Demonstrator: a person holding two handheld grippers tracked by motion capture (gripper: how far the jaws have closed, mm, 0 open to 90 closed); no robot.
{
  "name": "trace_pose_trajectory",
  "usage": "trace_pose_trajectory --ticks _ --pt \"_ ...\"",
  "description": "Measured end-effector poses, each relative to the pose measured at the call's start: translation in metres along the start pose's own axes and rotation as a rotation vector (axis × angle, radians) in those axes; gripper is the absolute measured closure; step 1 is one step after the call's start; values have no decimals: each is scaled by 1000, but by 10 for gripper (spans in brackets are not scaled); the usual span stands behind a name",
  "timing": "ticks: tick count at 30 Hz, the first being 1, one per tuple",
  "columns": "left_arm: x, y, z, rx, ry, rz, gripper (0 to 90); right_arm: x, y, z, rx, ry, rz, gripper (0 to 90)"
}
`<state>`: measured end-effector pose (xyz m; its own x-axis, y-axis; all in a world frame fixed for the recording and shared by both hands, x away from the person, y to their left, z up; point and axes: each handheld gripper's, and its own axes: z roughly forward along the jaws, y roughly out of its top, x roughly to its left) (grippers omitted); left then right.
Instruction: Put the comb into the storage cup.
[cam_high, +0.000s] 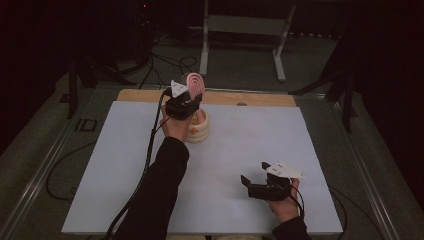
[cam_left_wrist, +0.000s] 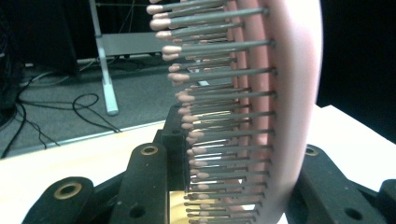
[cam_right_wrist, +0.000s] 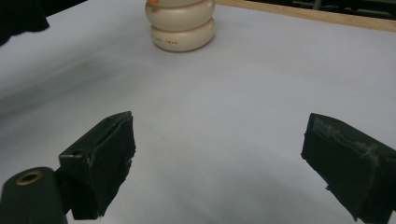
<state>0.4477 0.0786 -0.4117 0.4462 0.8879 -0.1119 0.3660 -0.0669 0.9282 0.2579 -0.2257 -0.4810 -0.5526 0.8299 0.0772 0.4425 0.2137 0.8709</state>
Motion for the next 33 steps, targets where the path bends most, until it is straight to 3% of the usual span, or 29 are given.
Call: trace_pose_trajectory --ticks 2,3,8,11,22,26,33 --pt "0 0 0 0 0 0 648 0 0 0 0 0 1 94" --pt "5 -10 1 7 3 -31 648 0 0 1 3 2 -1 94" --pt "8 -15 -1 -10 8 -67 648 2 0 2 4 3 -1 95" --pt "9 -16 -1 3 30 -55 647 2 -1 2 5 2 -2 94" --pt "8 -28 6 31 15 -72 646 2 -1 2 5 4 -1 95" --pt "9 -32 8 33 10 -102 644 1 -1 2 5 4 1 95" --pt "12 -30 5 46 12 -94 610 2 -1 2 5 4 -1 95"
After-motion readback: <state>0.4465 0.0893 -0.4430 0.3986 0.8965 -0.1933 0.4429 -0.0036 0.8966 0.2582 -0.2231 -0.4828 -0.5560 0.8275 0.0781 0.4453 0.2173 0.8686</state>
